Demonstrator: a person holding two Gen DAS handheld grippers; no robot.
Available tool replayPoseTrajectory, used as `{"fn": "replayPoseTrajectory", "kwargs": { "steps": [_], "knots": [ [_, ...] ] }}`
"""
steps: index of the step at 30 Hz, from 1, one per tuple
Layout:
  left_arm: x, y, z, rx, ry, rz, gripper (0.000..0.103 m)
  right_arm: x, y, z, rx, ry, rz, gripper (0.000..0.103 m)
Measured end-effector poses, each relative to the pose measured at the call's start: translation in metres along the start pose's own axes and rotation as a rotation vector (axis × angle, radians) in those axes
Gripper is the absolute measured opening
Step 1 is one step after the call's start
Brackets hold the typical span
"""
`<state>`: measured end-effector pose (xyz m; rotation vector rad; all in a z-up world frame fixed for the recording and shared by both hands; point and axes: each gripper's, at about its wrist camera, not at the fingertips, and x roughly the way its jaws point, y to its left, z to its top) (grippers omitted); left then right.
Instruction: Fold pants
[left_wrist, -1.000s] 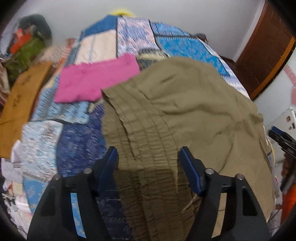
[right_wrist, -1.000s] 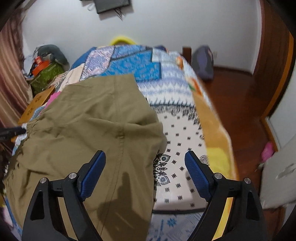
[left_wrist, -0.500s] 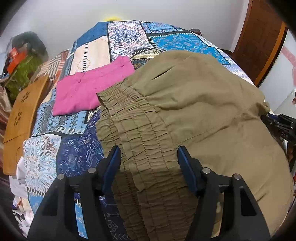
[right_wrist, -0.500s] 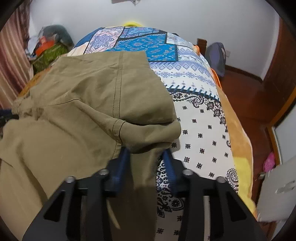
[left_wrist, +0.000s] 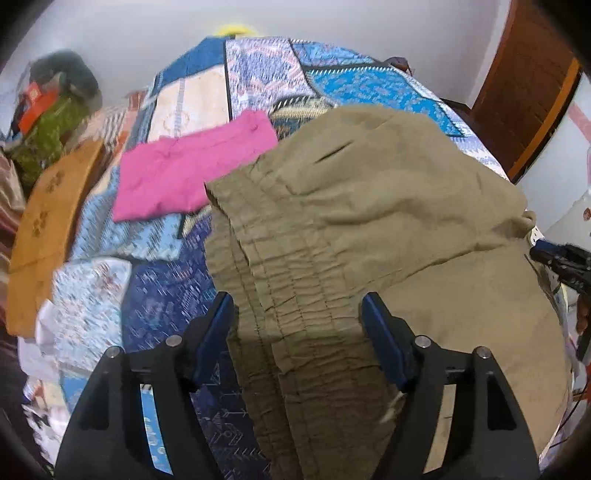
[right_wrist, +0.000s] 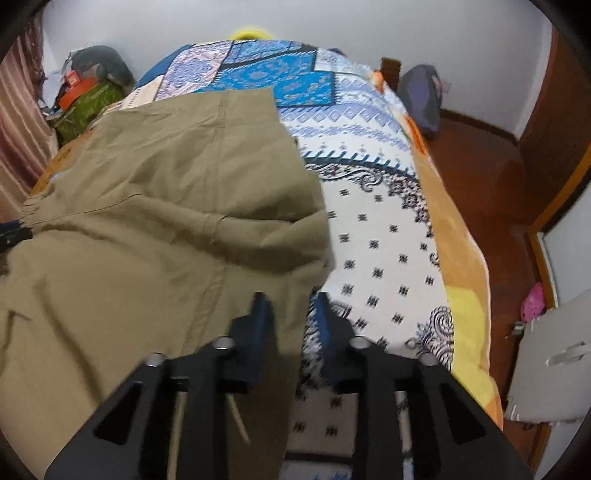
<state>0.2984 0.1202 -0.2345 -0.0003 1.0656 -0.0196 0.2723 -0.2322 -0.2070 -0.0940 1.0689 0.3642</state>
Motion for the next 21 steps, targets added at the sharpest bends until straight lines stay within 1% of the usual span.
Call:
{"fn": "replayPoseTrajectory", "kwargs": {
  "steps": [3, 5, 6, 7, 9, 12, 16, 17, 18, 19, 20, 21],
  "knots": [
    [-0.013, -0.007, 0.010, 0.028, -0.037, 0.013, 0.073, -0.021, 0.004, 0.007, -0.024, -0.090, -0.003, 0.051],
    [-0.018, -0.008, 0.021, 0.043, -0.061, 0.027, 0.073, -0.027, 0.006, 0.017, -0.036, -0.126, -0.001, 0.053],
    [-0.020, -0.008, 0.025, 0.045, -0.075, 0.038, 0.076, -0.027, 0.006, 0.021, -0.037, -0.138, 0.005, 0.053],
    [-0.021, -0.007, 0.031, 0.043, -0.089, 0.045, 0.081, -0.027, 0.006, 0.027, -0.036, -0.151, 0.007, 0.053],
    [-0.018, -0.003, 0.040, 0.023, -0.101, 0.036, 0.085, -0.021, 0.006, 0.039, -0.035, -0.167, 0.001, 0.053],
    [0.000, 0.004, 0.047, -0.006, -0.062, 0.019, 0.085, 0.001, 0.003, 0.055, -0.025, -0.151, 0.007, 0.053],
    [0.030, 0.012, 0.045, -0.020, 0.010, 0.023, 0.084, 0.031, -0.005, 0.059, 0.015, -0.098, 0.062, 0.053],
    [0.036, 0.014, 0.044, -0.029, 0.020, 0.025, 0.084, 0.037, -0.005, 0.059, 0.023, -0.089, 0.078, 0.049],
    [0.041, 0.017, 0.043, -0.043, 0.026, 0.014, 0.084, 0.040, -0.005, 0.058, 0.023, -0.084, 0.090, 0.041],
    [0.043, 0.020, 0.042, -0.058, 0.026, 0.001, 0.083, 0.046, -0.003, 0.058, 0.007, -0.080, 0.071, 0.038],
    [0.045, 0.023, 0.041, -0.076, 0.021, -0.007, 0.080, 0.048, 0.001, 0.056, -0.016, -0.083, 0.045, 0.029],
    [0.047, 0.026, 0.041, -0.090, 0.017, -0.018, 0.075, 0.051, 0.003, 0.056, -0.040, -0.088, 0.026, 0.024]
  ]
}}
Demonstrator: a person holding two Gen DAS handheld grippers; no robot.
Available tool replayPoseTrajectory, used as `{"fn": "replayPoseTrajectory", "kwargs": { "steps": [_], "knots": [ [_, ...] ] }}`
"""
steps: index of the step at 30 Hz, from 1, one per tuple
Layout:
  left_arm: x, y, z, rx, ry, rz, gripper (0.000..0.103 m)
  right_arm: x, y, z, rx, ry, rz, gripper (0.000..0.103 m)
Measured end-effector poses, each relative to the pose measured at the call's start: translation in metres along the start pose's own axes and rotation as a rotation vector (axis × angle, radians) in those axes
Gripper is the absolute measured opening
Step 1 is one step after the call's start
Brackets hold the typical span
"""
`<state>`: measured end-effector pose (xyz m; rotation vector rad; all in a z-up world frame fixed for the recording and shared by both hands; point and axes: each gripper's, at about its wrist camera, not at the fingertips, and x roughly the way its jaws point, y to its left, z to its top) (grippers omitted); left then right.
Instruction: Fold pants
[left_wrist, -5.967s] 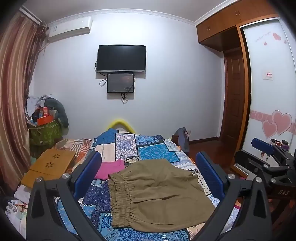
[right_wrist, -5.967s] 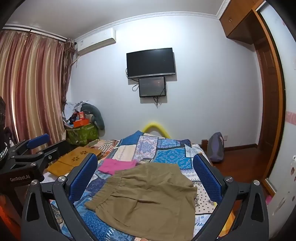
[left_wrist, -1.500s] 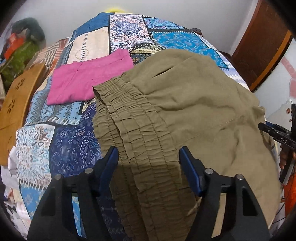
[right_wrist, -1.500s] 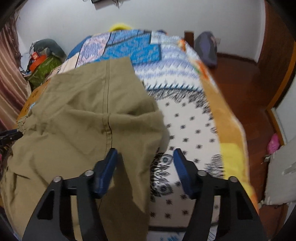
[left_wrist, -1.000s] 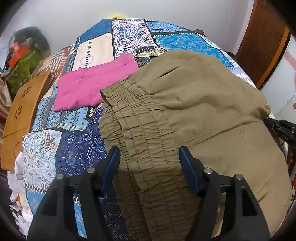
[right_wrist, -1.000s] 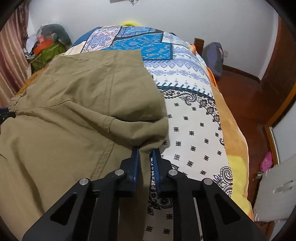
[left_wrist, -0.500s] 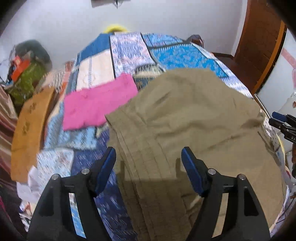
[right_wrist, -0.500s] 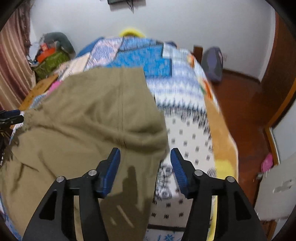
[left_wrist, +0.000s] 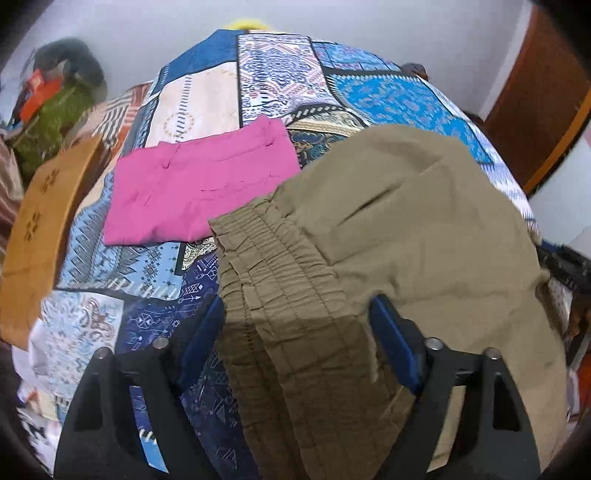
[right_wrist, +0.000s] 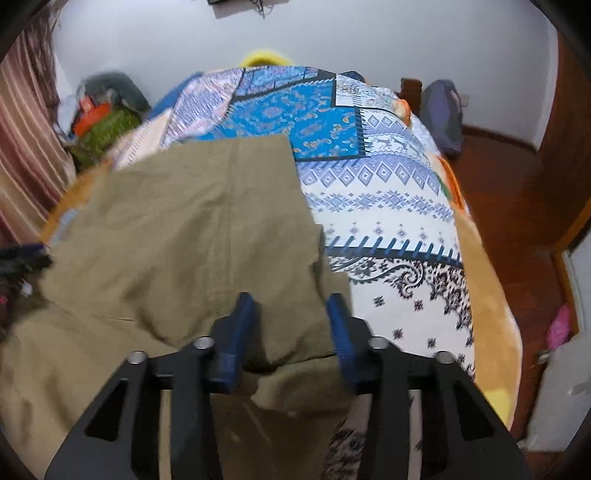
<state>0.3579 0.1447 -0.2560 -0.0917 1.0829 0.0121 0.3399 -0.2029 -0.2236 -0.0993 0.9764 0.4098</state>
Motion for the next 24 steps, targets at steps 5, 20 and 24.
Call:
{"fn": "replayPoseTrajectory", "kwargs": {
  "steps": [5, 20, 24],
  "knots": [
    [0.002, -0.003, -0.001, 0.016, -0.008, 0.010, 0.064, 0.002, 0.010, -0.001, -0.106, -0.013, -0.068, 0.014],
    [-0.023, 0.001, -0.003, 0.040, -0.055, 0.085, 0.073, -0.025, -0.044, -0.003, 0.043, 0.017, -0.100, 0.007],
    [-0.048, 0.004, 0.007, 0.041, -0.121, 0.103, 0.082, -0.053, -0.040, 0.011, 0.056, -0.043, -0.045, 0.035]
  ]
}}
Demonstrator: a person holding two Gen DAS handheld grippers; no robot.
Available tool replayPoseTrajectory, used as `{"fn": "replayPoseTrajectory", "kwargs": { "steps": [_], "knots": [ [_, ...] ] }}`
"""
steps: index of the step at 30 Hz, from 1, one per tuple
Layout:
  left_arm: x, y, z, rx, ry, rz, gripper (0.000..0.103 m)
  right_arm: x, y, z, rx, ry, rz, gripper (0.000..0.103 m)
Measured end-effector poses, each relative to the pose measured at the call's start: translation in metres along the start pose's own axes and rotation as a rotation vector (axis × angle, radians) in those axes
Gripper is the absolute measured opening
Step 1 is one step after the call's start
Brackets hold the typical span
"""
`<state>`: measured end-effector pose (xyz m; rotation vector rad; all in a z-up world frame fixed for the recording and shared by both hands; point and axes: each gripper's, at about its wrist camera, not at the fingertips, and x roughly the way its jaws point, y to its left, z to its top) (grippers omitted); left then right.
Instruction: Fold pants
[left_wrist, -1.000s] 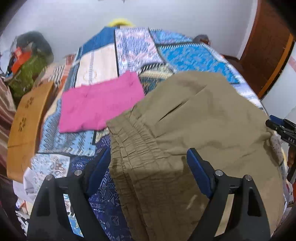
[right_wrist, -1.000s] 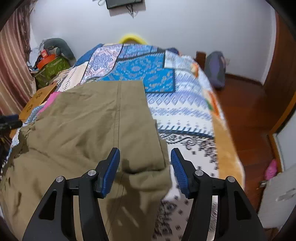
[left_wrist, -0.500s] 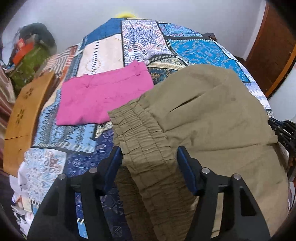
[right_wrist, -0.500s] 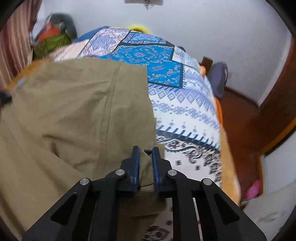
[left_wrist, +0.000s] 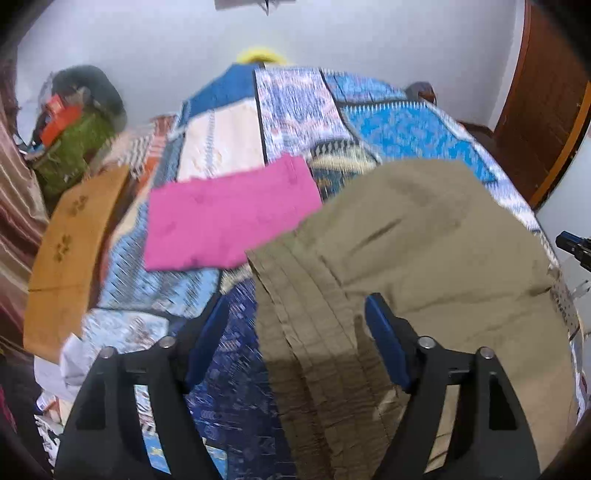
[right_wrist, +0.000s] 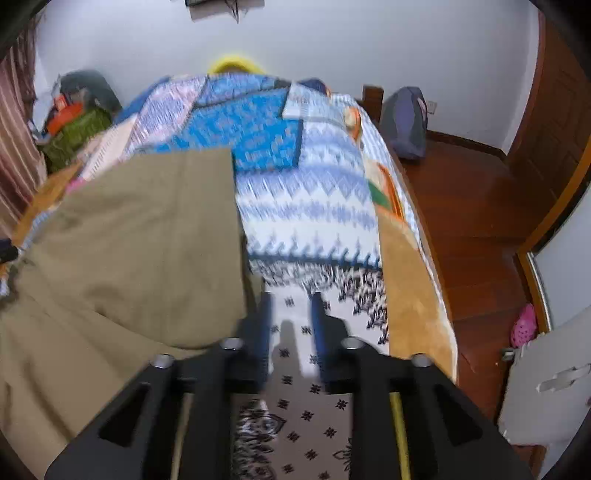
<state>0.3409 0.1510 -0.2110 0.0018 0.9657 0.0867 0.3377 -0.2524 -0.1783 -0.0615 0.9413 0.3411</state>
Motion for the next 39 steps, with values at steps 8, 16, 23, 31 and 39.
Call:
{"fn": "replayPoseTrajectory", "kwargs": {
  "steps": [8, 16, 23, 31, 39],
  "knots": [
    [-0.001, 0.027, 0.034, -0.047, -0.063, 0.039, 0.089, -0.017, 0.040, 0.048, -0.087, -0.149, 0.094, 0.073],
    [0.064, 0.044, 0.043, -0.088, 0.070, -0.012, 0.089, 0.049, 0.053, 0.091, -0.106, -0.095, 0.120, 0.074],
    [0.116, 0.046, 0.043, -0.113, 0.198, -0.043, 0.089, 0.134, 0.062, 0.113, -0.148, 0.088, 0.164, 0.074],
    [0.138, 0.038, 0.044, -0.097, 0.241, -0.117, 0.090, 0.179, 0.070, 0.115, -0.134, 0.111, 0.142, 0.073],
    [0.141, 0.041, 0.042, -0.165, 0.234, -0.194, 0.063, 0.178, 0.083, 0.114, -0.181, 0.115, 0.088, 0.011]
  ]
}}
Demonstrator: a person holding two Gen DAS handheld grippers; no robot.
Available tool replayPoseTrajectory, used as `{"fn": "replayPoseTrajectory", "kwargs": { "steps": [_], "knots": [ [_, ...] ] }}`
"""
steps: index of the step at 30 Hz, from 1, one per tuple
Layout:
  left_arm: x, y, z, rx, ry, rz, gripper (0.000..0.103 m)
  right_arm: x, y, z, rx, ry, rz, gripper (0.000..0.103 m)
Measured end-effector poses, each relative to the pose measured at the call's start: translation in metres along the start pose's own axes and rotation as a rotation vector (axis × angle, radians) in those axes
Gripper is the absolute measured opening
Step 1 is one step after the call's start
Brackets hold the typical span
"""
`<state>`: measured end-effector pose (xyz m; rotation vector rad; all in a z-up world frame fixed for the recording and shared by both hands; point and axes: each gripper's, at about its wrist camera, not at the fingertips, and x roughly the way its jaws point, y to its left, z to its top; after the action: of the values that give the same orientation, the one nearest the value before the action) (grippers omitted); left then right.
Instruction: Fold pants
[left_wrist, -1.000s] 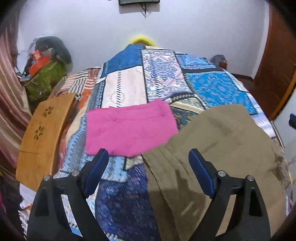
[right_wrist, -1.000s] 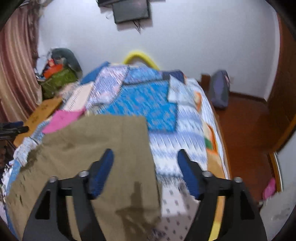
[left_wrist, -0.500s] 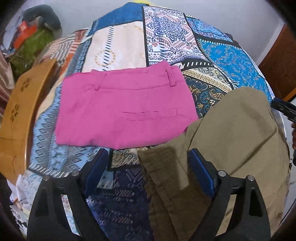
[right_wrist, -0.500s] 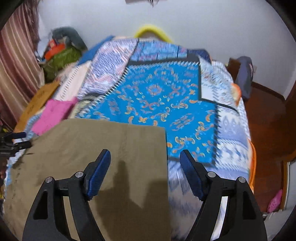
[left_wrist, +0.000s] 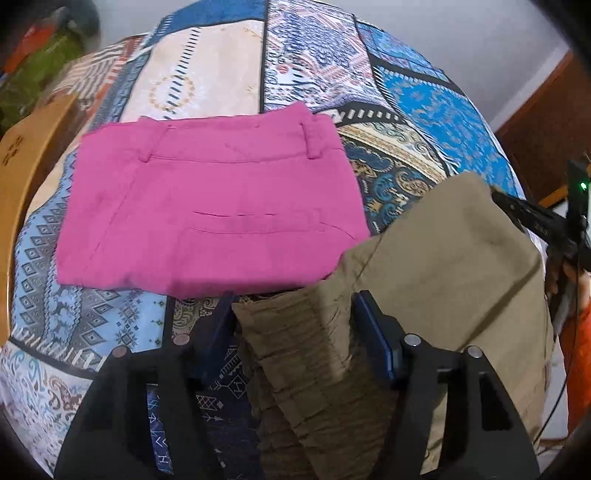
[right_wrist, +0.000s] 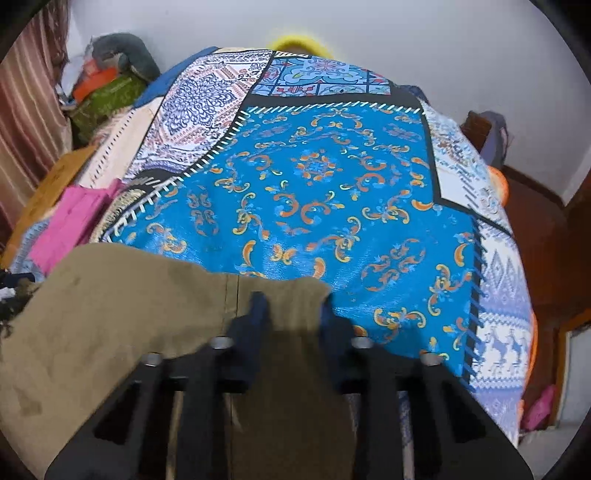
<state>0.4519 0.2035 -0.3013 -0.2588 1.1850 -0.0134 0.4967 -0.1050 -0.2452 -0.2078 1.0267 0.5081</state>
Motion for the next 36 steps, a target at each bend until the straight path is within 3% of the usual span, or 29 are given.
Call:
{"fn": "replayPoseTrajectory", "kwargs": {
  "steps": [5, 9, 12, 24, 36],
  "knots": [
    [-0.013, -0.011, -0.004, 0.047, -0.055, 0.081, 0.056, -0.006, 0.000, -0.001, 0.009, -0.030, -0.022, 0.009],
    [-0.024, -0.028, -0.006, 0.140, -0.103, 0.194, 0.053, -0.019, 0.001, 0.001, 0.016, -0.064, -0.029, 0.007],
    [-0.034, -0.031, -0.005, 0.153, -0.136, 0.224, 0.051, -0.034, 0.001, 0.004, 0.019, -0.092, -0.026, 0.007],
    [-0.127, -0.052, -0.022, 0.132, -0.269, 0.218, 0.045, -0.144, 0.018, -0.005, -0.021, -0.228, -0.024, 0.007],
    [-0.198, -0.081, -0.088, 0.194, -0.352, 0.185, 0.045, -0.243, 0.026, -0.072, 0.051, -0.316, 0.045, 0.007]
  ]
}}
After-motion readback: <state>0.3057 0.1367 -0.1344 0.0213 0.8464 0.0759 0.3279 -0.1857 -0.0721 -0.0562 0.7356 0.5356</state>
